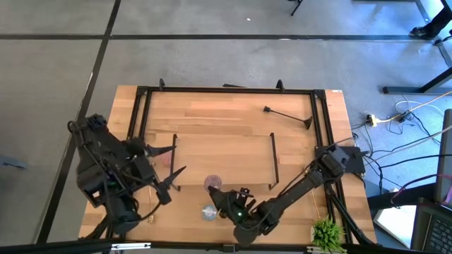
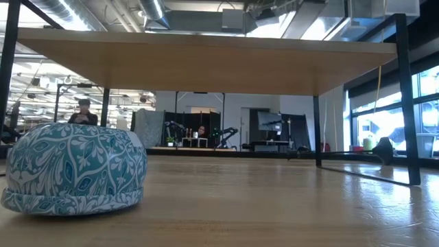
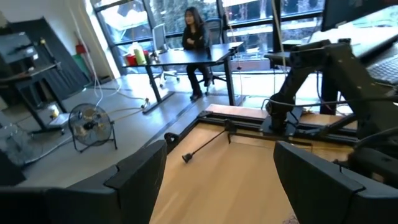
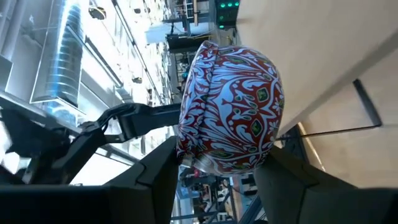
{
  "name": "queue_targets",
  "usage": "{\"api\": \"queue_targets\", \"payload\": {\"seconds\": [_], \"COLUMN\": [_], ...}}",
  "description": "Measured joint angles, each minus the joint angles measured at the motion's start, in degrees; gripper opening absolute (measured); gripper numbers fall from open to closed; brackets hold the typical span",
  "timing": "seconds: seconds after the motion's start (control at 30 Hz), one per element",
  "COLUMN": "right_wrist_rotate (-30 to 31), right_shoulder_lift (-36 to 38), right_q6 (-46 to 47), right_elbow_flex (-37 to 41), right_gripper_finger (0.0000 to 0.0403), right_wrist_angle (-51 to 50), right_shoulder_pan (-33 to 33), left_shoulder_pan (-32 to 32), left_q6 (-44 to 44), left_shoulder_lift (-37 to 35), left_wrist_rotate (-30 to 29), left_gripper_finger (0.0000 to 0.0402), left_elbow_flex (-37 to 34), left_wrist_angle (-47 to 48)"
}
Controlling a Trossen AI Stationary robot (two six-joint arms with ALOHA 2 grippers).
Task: Pick & Place candle stick holders
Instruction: Put the red scented candle on the shelf
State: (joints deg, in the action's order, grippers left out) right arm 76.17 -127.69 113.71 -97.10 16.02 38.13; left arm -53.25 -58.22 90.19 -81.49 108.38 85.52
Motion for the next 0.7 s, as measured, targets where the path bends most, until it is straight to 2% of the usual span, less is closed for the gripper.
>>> {"api": "queue_targets", "payload": {"seconds": [0.27, 0.7], "right_wrist_rotate": [1.31, -8.7], "right_shoulder_lift": [0.06, 0.08], "right_q6": [3.24, 14.15], "right_elbow_flex": [0.02, 0.04], "right_gripper_finger": [0.0177, 0.0177], "right_wrist_angle": [-4.98, -18.58], "right_shoulder_pan": [-1.26, -4.53], "left_shoulder_pan": [-1.93, -2.67], "left_q6": [-0.35, -0.52], "left_shoulder_lift": [0.0, 0.0], "left_wrist_rotate": [0.0, 0.02], "left_gripper_finger": [0.0294, 0.0294], "left_elbow_flex": [0.0, 0.0], "left_wrist_angle": [0.02, 0.02]}}
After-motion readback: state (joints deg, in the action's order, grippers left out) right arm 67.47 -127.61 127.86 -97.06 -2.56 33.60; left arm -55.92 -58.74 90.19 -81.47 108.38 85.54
